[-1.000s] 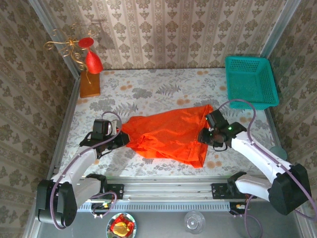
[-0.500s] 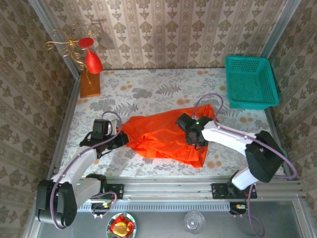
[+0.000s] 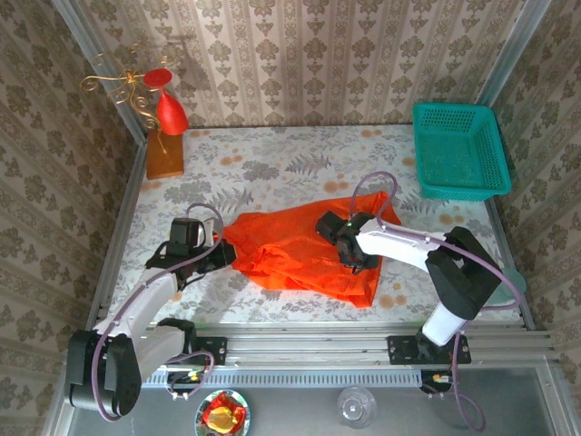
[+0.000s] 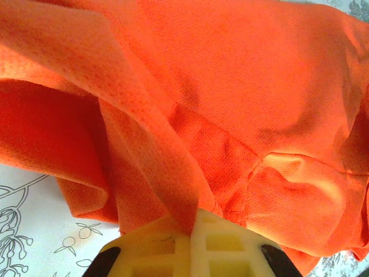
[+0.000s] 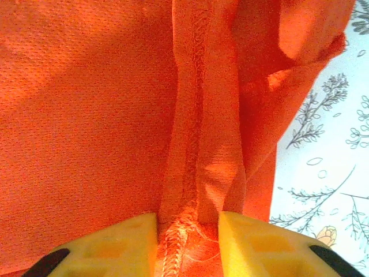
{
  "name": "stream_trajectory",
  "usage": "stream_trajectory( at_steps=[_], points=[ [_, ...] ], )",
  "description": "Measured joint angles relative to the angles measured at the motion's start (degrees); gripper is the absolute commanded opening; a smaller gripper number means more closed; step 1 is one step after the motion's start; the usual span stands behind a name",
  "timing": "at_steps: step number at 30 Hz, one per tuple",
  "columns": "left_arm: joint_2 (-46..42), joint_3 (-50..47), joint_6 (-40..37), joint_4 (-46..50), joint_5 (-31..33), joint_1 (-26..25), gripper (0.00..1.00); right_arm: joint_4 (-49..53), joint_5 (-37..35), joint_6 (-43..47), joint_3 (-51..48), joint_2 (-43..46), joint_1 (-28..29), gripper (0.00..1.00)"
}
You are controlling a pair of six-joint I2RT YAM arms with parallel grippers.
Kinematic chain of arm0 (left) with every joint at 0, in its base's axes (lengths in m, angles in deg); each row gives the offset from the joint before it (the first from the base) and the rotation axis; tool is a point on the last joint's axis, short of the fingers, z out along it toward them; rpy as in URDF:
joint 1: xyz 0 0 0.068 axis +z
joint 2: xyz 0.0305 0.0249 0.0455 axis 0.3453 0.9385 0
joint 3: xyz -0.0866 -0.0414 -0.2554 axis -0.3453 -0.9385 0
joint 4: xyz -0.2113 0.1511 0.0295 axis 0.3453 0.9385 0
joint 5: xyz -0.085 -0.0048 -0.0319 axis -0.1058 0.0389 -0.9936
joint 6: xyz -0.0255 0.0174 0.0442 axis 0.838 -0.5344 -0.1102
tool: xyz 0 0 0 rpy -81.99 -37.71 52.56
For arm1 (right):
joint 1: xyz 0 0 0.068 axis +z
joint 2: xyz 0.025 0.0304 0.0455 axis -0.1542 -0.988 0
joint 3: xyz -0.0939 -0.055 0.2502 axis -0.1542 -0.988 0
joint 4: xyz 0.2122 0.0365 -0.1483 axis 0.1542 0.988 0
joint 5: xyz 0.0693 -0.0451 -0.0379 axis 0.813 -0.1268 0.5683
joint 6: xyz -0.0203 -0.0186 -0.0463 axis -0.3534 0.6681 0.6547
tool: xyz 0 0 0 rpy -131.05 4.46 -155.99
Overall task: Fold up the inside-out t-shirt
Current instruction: Flatten out the T-shirt at the center of the table.
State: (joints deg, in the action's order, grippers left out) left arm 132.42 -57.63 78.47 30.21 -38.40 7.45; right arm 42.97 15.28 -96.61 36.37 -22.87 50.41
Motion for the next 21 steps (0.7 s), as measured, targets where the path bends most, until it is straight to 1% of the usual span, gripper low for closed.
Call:
stream_trajectory(
  at_steps=[4,8,12,13,16,17,21],
  points=[
    [0.0,0.0,0.0,0.0,0.0,0.0,0.00,1.4,-1.0,-0.3,-1.5,3.8,0.0,0.25],
    [0.0,0.0,0.0,0.0,0.0,0.1,0.00,2.9,-1.9,-0.5,-3.8,7.9,-0.6,0.18],
    [0.0,0.0,0.0,0.0,0.0,0.1,0.00,2.9,-1.9,-0.6,-7.5,10.7,-2.3,0.16],
    [0.0,0.0,0.0,0.0,0.0,0.1,0.00,2.8,-1.7,-0.6,-8.5,11.1,-3.1,0.18],
    [0.0,0.0,-0.1,0.0,0.0,0.1,0.00,2.4,-0.8,-0.6,-9.9,12.2,-4.5,0.32],
    [0.0,0.0,-0.2,0.0,0.0,0.1,0.00,2.1,-0.3,-0.5,-9.9,12.5,-4.8,0.34],
    [0.0,0.0,-0.5,0.0,0.0,0.1,0.00,-0.9,2.2,-0.5,-9.9,14.7,-5.0,0.36]
  ],
)
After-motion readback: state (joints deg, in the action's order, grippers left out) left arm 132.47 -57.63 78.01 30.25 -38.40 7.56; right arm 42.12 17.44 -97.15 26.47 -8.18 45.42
